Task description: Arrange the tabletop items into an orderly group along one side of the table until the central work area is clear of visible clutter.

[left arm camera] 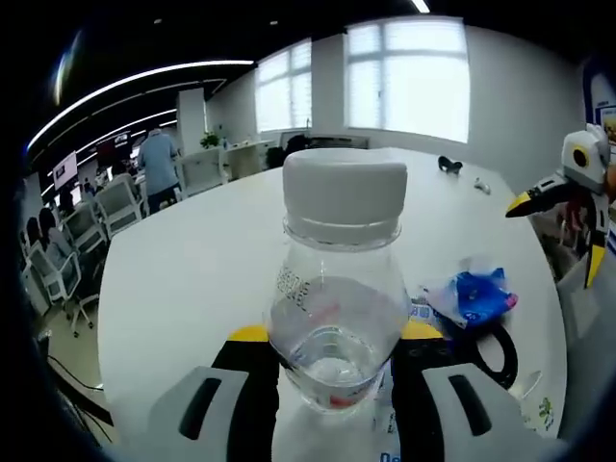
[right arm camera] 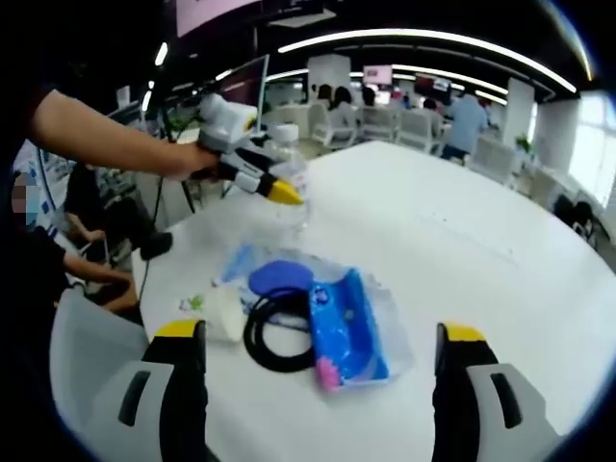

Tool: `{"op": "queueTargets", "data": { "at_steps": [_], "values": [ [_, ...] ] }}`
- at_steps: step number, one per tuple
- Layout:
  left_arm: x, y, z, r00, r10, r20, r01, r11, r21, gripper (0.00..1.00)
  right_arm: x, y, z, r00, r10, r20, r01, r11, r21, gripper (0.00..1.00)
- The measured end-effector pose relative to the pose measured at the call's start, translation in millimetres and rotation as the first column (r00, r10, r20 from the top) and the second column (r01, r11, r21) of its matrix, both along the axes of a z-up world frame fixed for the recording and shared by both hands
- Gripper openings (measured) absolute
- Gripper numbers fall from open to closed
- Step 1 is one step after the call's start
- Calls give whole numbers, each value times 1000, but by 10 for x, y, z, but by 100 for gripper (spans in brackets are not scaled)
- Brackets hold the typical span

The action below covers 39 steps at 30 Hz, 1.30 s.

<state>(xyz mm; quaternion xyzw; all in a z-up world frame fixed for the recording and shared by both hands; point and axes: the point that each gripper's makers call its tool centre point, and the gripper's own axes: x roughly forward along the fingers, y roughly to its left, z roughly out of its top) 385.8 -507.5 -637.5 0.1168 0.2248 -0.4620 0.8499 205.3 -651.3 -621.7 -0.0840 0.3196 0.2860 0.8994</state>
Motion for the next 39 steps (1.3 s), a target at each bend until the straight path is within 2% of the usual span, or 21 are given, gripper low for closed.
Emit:
{"op": "queueTargets", "data": {
  "at_steps": [20,27,30,39],
  "values": [
    [275,121,-259,999,34,-27,-34,999,-9,45,-47,-78,-241,997,-24,-67,25,1000,5,96],
    [365,160,-246,999,37,-31,-38,999,-37,45,-39,-70,-282,997,-25,-77,25,1000,7,96],
    [370,152,-250,1000,16,-17,-17,1000,-26,45,-27,-65,-298,996,-27,-79,28,1000,9,96],
    [434,152,-258,999,31,-9,-32,999,-30,45,-32,-56,-316,996,-21,-88,22,1000,8,96]
  ]
}}
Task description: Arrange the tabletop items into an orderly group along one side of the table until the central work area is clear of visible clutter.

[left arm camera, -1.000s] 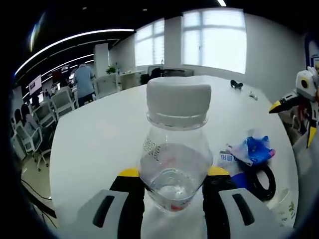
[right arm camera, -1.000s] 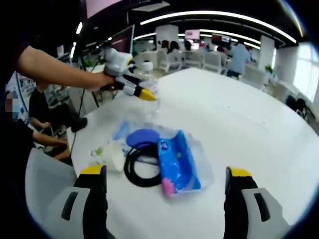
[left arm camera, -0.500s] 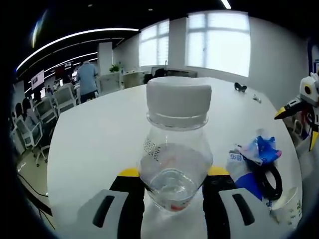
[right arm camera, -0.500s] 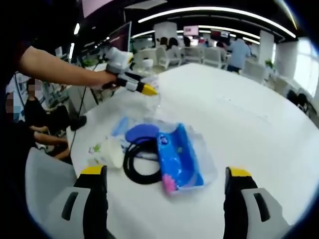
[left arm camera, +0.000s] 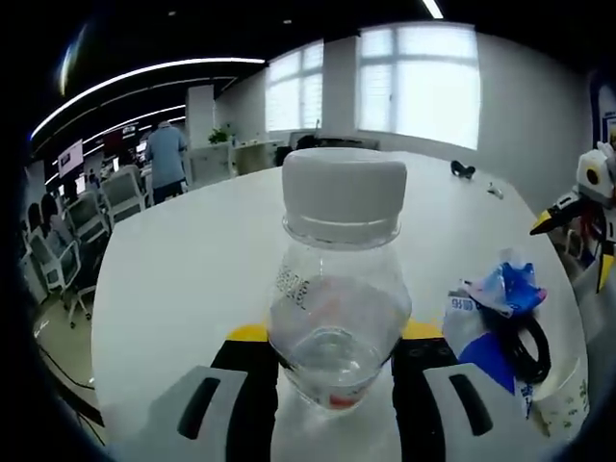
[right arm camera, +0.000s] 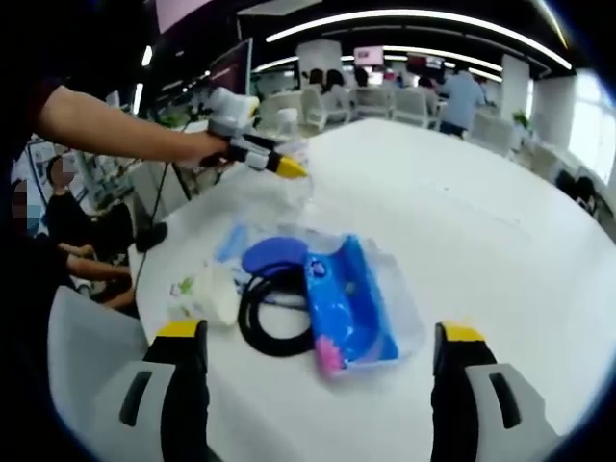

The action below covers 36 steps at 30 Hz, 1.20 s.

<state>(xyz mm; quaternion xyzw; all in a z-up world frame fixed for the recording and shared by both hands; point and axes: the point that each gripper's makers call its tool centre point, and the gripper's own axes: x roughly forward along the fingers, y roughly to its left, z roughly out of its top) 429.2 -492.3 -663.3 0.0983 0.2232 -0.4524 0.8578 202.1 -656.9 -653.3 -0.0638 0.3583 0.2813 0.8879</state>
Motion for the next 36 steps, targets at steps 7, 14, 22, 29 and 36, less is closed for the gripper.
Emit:
{"op": "queueTargets", "data": {
  "at_steps": [7,14,22,29,36],
  "values": [
    [4,1,-6,1000,26,-11,-26,1000,1,46,-21,-36,10,1000,-8,-2,8,1000,3,95],
    [-3,25,-5,996,69,-49,-70,998,-4,61,-46,-42,18,1000,-10,-3,10,1000,8,95],
    [-79,45,32,997,62,-40,-62,998,9,56,-45,-43,59,1000,-11,8,11,1000,10,95],
    [-89,107,25,999,45,-5,-44,997,63,43,-52,-30,96,1000,-4,16,4,1000,6,95],
    [-71,95,30,1000,3,11,-4,998,62,42,-48,-61,127,1000,-15,23,15,1000,2,94]
  ]
}}
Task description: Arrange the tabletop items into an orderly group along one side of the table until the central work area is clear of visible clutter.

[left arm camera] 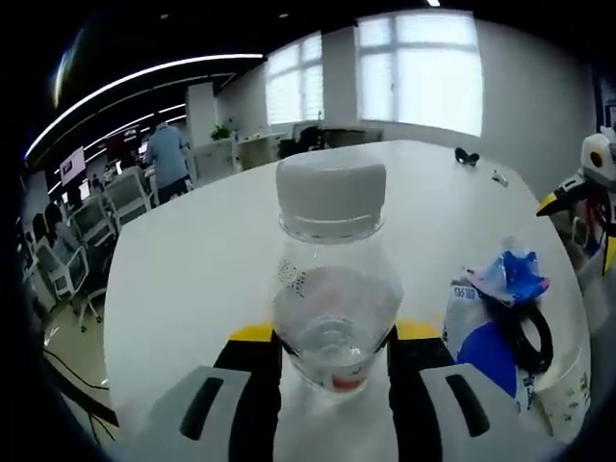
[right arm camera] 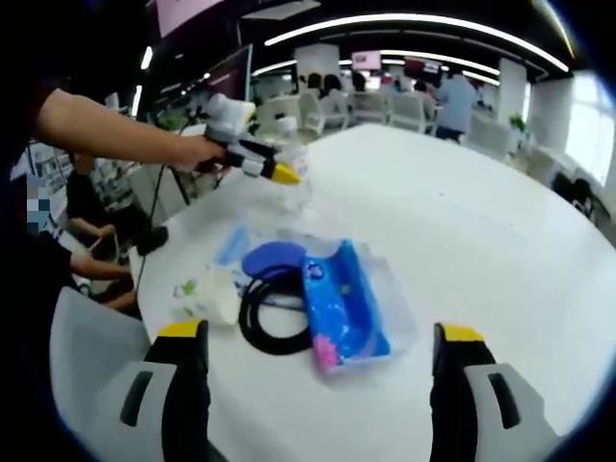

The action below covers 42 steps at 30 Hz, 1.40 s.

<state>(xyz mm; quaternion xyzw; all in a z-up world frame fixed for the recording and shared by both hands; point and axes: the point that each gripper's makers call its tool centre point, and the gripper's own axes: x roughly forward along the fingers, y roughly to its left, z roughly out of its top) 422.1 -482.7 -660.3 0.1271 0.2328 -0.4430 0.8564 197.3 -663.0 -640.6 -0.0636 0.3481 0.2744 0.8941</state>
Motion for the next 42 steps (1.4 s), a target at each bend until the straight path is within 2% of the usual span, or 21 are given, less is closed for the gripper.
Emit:
{"op": "queueTargets", "data": {
  "at_steps": [8,11,12,14,16,26,34,42],
  "values": [
    [30,-29,3,1000,-21,0,21,1000,2,42,-12,-40,-9,1000,-17,-3,17,1000,0,94],
    [40,-34,1,1000,-13,-22,13,1000,4,44,-9,-43,-13,1000,-18,-2,18,1000,-1,94],
    [42,-18,-15,999,15,-51,-15,1000,5,47,-12,-42,-15,1000,-17,-4,17,1000,-3,94],
    [59,-17,1,999,25,-46,-25,1000,-5,53,-12,-37,-8,1000,-14,-1,14,1000,-3,94],
    [48,-11,13,998,31,-55,-31,999,-9,56,-16,-30,-2,1000,-11,0,11,1000,-1,94],
    [-169,60,106,998,39,-45,-38,999,18,58,-25,4,41,999,31,14,-31,999,8,94],
    [-291,138,212,996,82,-40,-81,996,22,60,-43,16,137,997,66,39,-66,998,20,94],
    [-391,158,264,992,115,-42,-114,993,21,67,-80,-3,151,996,84,43,-86,996,32,94]
  ]
}}
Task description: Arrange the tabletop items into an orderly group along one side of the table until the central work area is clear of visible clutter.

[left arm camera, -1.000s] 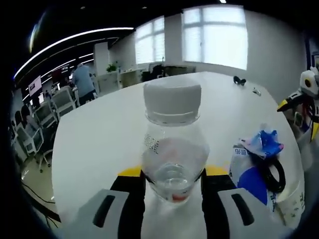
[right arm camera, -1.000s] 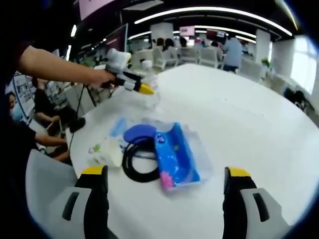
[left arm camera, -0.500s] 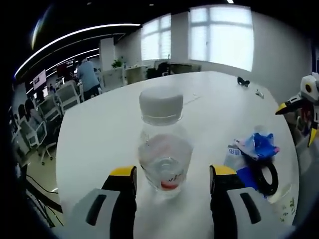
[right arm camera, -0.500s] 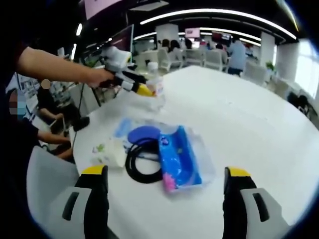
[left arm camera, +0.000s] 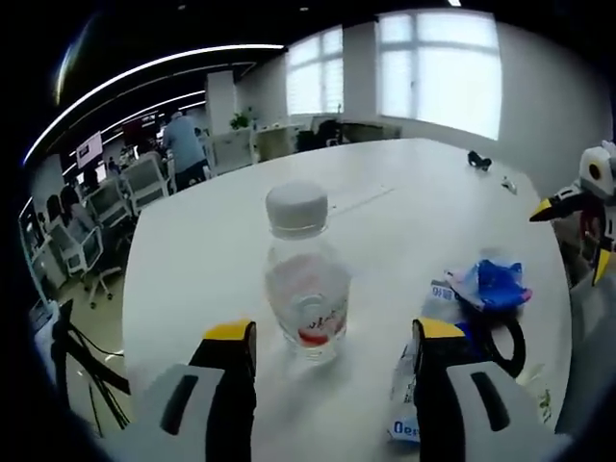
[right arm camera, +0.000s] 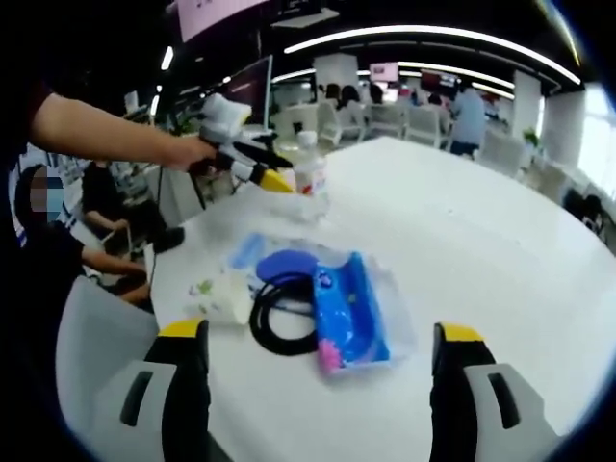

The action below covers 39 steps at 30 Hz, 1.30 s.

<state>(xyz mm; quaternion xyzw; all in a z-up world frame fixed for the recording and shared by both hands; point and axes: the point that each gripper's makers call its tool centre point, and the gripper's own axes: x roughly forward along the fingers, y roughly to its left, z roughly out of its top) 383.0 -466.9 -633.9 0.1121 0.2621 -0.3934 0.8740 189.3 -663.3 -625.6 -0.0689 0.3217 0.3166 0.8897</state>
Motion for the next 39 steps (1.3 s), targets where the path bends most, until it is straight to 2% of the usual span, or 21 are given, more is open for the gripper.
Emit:
{"op": "queueTargets", "data": {
  "at_steps": [11,17,28,39],
  "values": [
    [-204,-21,-3,998,40,-37,-41,999,-15,93,-26,8,32,1000,17,13,-18,1000,15,95],
    [-264,6,54,997,70,-36,-70,997,-22,99,-35,7,60,999,32,22,-33,999,20,95],
    [-417,49,172,996,90,-19,-91,996,-16,99,-24,45,119,997,67,40,-69,997,35,95],
    [-623,28,212,996,91,-19,-91,996,-7,99,-17,24,128,994,103,41,-105,994,38,93]
  ]
}}
